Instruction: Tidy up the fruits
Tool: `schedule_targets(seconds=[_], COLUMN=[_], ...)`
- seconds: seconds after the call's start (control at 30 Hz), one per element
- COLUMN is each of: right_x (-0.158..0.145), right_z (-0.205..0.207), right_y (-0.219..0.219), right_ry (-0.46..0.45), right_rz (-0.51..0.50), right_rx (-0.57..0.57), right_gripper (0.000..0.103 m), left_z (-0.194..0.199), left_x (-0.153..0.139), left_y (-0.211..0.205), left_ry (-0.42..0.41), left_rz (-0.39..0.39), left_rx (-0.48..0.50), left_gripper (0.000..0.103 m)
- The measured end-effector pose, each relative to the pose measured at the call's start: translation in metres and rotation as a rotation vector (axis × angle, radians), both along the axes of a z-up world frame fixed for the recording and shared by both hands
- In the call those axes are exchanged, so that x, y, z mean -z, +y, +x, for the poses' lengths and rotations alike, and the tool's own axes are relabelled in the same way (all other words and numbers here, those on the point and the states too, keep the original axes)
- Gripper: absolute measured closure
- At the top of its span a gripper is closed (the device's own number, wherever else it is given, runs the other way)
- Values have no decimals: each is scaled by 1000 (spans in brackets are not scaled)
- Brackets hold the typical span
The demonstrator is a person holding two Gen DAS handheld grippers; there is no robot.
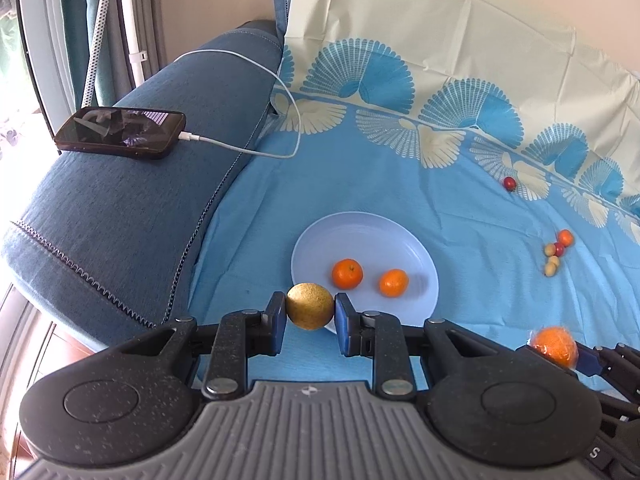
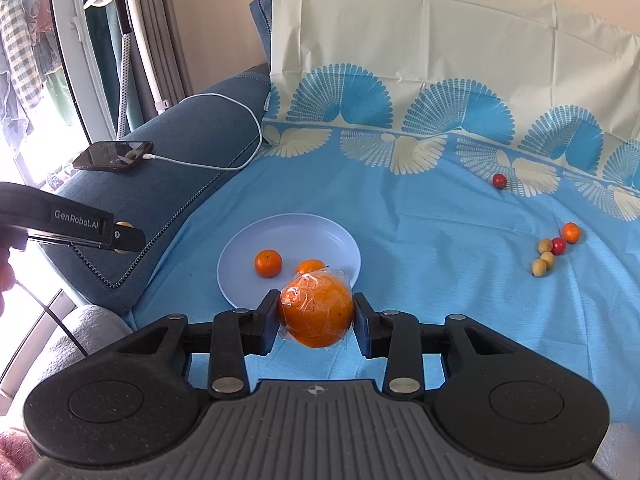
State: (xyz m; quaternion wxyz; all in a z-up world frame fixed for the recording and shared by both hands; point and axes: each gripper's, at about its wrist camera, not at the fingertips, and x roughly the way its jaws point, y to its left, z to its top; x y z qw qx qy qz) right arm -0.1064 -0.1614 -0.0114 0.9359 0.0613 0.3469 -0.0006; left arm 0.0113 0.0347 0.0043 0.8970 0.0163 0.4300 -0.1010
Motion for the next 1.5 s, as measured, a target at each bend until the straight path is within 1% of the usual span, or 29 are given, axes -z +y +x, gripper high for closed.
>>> schedule_targets(seconds=[0.13,0.27,0.37,0.47,0.67,0.93,1.07,1.1,1.13,1.17,1.2,1.23,1.27,1.33,1.43,1.5], right_x=[9,24,40,56,84,111,120,121,122,121,120,117,113,102,85,73], right_z=[21,47,69,91,128,155,163,165,166,167,168,167,165,157,139,121], right_y=[-1,-1,1,3,6,15,17,16,16,15,13,12,10,9,6,3], right_ry=[15,43,64,84,125,181,185,181,177,174,167,156,139,115,101,94], right_rz=[-1,-5,-23,-35,-57,-85,-102,-99,-90,-79,-66,-61,-62,-92,-112,-113], right_rx=[3,-11,-26,-47,-80,-135,-144,-148,-154,-159,-159,-156,-147,-124,-115,-96], right_gripper=[64,64,64,64,64,64,63,63,63,59,47,40,27,19,17,12], left_z=[20,45,65,84,113,133,140,140,141,140,139,138,135,131,119,107], left_x=[10,25,44,66,102,123,130,131,130,128,124,119,113,105,92,83], left_y=[-8,-22,-33,-42,-56,-64,-67,-68,-68,-67,-66,-64,-61,-58,-49,-45], left_ry=[20,41,62,103,175,219,209,207,209,202,195,185,175,200,228,223], left_rz=[15,31,36,51,104,154,181,182,191,198,193,184,175,172,175,194], left_rx=[3,9,18,27,50,46,51,58,59,54,52,43,31,28,-4,-11], left_gripper=[75,75,75,75,75,75,74,70,54,26,9,1,0,0,0,0])
